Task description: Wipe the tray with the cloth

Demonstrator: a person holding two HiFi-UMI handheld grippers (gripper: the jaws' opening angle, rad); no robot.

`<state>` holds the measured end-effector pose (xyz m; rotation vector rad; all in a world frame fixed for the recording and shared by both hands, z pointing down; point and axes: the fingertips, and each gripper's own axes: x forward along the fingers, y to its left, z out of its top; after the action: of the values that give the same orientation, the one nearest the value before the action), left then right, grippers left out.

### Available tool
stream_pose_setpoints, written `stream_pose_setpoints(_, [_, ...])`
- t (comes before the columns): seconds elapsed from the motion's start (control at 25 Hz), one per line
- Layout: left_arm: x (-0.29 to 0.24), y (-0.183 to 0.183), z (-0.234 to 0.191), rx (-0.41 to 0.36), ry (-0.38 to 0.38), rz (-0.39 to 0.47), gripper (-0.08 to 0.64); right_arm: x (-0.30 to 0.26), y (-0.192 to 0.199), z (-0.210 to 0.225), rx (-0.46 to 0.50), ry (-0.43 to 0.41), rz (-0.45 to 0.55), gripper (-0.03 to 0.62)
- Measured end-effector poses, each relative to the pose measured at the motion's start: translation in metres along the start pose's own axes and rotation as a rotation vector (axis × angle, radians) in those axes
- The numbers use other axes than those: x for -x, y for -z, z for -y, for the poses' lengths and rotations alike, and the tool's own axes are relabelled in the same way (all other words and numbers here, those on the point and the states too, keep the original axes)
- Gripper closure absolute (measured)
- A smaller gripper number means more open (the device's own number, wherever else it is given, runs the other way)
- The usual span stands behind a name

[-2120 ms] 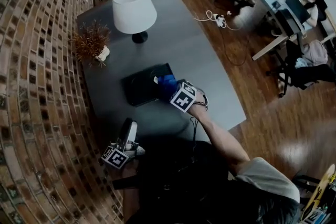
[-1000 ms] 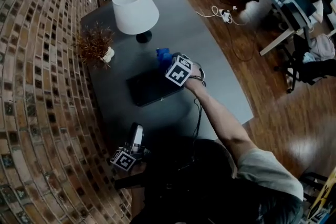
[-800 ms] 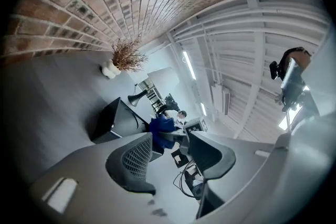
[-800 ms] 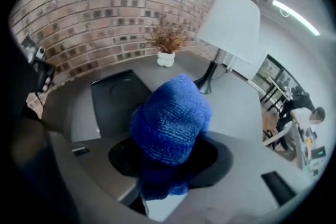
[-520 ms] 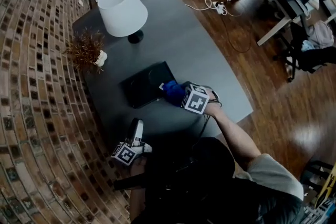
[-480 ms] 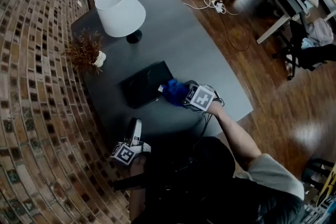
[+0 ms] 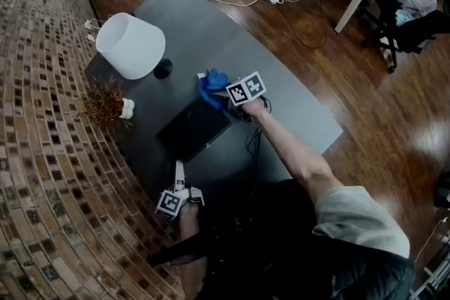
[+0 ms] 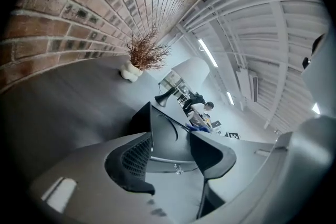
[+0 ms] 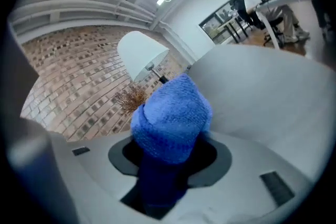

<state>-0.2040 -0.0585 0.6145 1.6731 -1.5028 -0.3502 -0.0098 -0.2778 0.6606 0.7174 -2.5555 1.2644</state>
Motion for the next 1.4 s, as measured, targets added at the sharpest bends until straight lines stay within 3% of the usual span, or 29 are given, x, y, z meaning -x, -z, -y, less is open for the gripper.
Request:
stream_pose_setpoints(0.12, [-0.007,0.000,0.001,0.001,0.010,-0.008,0.347,0.012,0.026,-0.006,-0.121,-0.086,-0.078,0.408])
stream_pose_setpoints(0.2, [-0.012,-0.003,0.007,0.011,0.039,-0.005,0.347,0.031,0.056,-0.012,-0.142,-0.109,-0.188,0.411])
stream_pose_setpoints(0.28, [-0.012,-0.005,0.009,0.015,0.042,-0.003,0.347,0.051,0.089,-0.011,-0.089,-0.099,-0.329,0.411])
stream_pose_setpoints(0.36, [-0.010,-0.004,0.006,0.019,0.018,-0.006,0.347,0.063,0.101,-0.001,0.051,-0.030,-0.410,0.411])
stream_pose_setpoints(0.44, [-0.011,-0.005,0.007,0.006,0.018,-0.009,0.347,0.058,0.072,0.009,0.169,0.060,-0.331,0.411])
stream_pose_setpoints(0.56, [-0.011,-0.004,0.007,-0.001,0.008,-0.014,0.347,0.023,0.007,0.014,0.222,0.122,-0.119,0.408])
stream_pose_setpoints(0.64, [-0.009,-0.002,0.006,-0.006,0.003,-0.017,0.347,-0.003,-0.001,0.022,0.240,0.150,-0.127,0.407])
stream_pose_setpoints(0.72, [-0.009,0.001,0.008,0.011,0.013,-0.014,0.347,-0.015,0.018,0.033,0.243,0.173,-0.210,0.407])
stream_pose_setpoints(0.84, [-0.011,0.003,0.012,0.020,0.041,-0.004,0.347,0.000,0.048,0.030,0.179,0.130,-0.248,0.411])
stream_pose_setpoints(1.04, [-0.012,-0.003,0.009,0.014,0.019,0.022,0.347,0.051,0.108,0.004,0.161,0.042,-0.359,0.420])
stream_pose_setpoints(1.12, [-0.012,-0.001,0.013,0.033,0.030,0.026,0.347,0.076,0.138,-0.011,0.175,-0.029,-0.463,0.420])
stream_pose_setpoints(1.2, [-0.008,0.002,0.016,0.045,0.032,0.015,0.347,0.096,0.162,-0.023,0.253,-0.090,-0.594,0.419])
stream_pose_setpoints(1.28, [0.002,0.008,0.017,0.058,0.018,0.012,0.347,0.103,0.143,-0.017,0.358,-0.036,-0.602,0.417])
stream_pose_setpoints(1.4, [0.009,0.029,0.021,0.131,0.002,0.010,0.347,0.077,0.048,-0.001,0.471,0.125,-0.400,0.411])
